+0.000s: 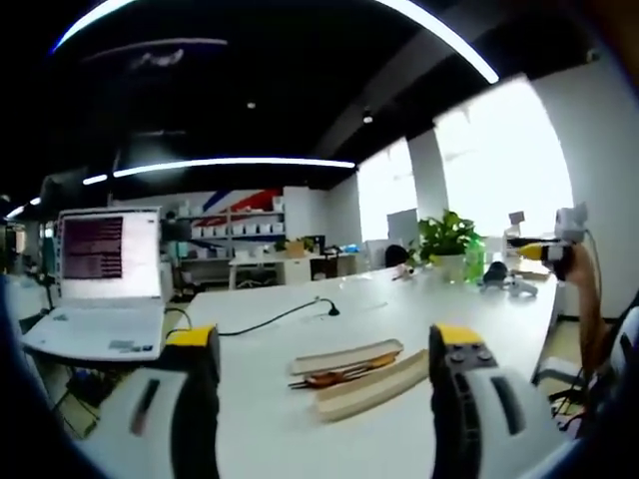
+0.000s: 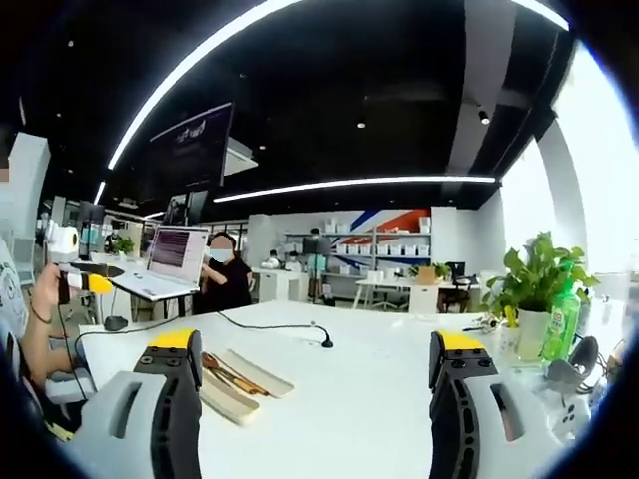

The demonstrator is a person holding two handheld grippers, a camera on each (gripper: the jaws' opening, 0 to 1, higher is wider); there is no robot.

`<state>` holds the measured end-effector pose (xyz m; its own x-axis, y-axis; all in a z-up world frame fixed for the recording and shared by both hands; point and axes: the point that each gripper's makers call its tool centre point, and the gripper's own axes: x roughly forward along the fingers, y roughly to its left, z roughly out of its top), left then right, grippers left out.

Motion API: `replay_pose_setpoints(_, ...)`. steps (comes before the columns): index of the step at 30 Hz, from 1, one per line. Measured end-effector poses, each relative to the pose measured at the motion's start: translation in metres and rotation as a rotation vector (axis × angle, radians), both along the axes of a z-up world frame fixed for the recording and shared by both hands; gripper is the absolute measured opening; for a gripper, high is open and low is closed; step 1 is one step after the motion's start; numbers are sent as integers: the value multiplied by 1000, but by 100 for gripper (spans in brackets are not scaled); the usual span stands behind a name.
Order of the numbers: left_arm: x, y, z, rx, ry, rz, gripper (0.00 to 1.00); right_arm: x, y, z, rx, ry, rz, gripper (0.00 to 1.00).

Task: Arrange the utensils inside the cutlery case until each visible utensil rests in its matching compartment.

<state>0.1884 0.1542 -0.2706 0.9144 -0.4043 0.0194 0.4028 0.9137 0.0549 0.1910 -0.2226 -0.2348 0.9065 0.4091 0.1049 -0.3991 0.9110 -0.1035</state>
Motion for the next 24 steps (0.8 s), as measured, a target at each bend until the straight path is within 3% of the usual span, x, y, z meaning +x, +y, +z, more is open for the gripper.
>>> replay_pose_setpoints(10, 2, -5, -9, 21, 24, -25, 89, 28, 66, 23, -130, 10, 137, 98)
replay_pose_setpoints(19, 2, -4, -10, 25, 28, -22, 88, 44, 105, 12, -244, 72, 260, 92)
replay_pose_setpoints(24, 3, -1, -11, 28, 34, -14, 88, 51, 111, 11, -295, 71, 249, 91)
